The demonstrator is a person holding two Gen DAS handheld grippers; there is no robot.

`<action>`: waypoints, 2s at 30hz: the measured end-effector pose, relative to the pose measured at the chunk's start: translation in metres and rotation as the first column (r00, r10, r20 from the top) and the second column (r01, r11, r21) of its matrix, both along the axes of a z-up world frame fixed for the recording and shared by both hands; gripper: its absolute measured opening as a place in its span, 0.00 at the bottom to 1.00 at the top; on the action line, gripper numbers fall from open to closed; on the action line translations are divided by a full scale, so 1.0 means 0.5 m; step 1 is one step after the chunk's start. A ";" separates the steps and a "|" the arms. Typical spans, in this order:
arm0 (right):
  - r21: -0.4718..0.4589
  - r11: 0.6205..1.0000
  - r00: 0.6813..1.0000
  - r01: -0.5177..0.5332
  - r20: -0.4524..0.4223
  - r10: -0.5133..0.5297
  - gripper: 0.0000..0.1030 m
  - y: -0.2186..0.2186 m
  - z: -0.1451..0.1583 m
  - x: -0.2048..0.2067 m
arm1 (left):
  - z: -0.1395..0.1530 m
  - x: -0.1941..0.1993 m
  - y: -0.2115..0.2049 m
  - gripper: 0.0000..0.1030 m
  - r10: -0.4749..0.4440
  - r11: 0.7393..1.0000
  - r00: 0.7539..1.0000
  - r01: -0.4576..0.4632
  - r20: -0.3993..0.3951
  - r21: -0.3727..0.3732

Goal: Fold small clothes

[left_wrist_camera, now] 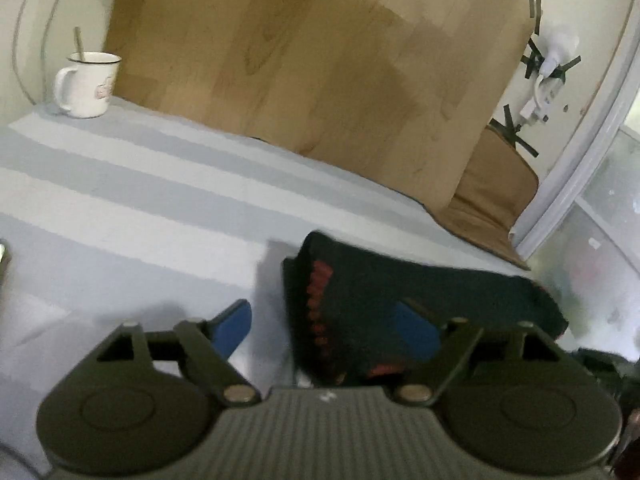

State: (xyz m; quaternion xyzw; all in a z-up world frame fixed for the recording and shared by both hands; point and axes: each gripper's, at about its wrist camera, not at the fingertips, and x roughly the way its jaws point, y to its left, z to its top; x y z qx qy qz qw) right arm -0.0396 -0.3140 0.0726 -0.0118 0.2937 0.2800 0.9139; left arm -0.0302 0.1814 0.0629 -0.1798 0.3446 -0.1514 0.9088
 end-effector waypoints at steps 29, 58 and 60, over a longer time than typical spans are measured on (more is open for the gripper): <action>0.050 0.999 0.993 -0.010 0.119 0.004 0.37 0.035 0.052 0.011 | 0.025 0.041 0.024 0.43 0.018 1.000 1.000 -0.018 -0.005 0.020; 0.385 0.842 0.921 0.378 -0.069 -0.382 0.34 -0.082 -0.107 0.036 | -0.075 0.035 -0.270 0.57 0.095 0.872 0.988 -0.142 0.121 0.468; 0.426 0.823 0.923 0.376 -0.093 -0.374 0.34 -0.092 -0.111 0.034 | -0.079 0.032 -0.271 0.58 0.097 0.867 0.986 -0.151 0.135 0.475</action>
